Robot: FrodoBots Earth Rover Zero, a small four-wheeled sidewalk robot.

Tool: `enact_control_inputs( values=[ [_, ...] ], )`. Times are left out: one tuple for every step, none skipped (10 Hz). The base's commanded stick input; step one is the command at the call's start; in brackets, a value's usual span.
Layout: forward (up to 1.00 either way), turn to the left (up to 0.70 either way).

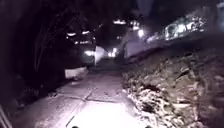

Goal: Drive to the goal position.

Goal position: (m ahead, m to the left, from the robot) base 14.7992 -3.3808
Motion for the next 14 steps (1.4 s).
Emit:
enact_control_inputs(
  values=[
    [0.70, 0.00],
    [0.70, 0.00],
    [0.70, 0.00],
    [0.70, 0.00],
    [0.70, 0.00],
    [0.70, 0.00],
    [0.70, 0.00],
    [0.70, 0.00],
    [0.70, 0.00],
    [0.70, 0.00],
    [0.70, 0.00],
    [0.70, 0.00],
    [0.61, 0.00],
    [0.50, 0.00]
  ],
)
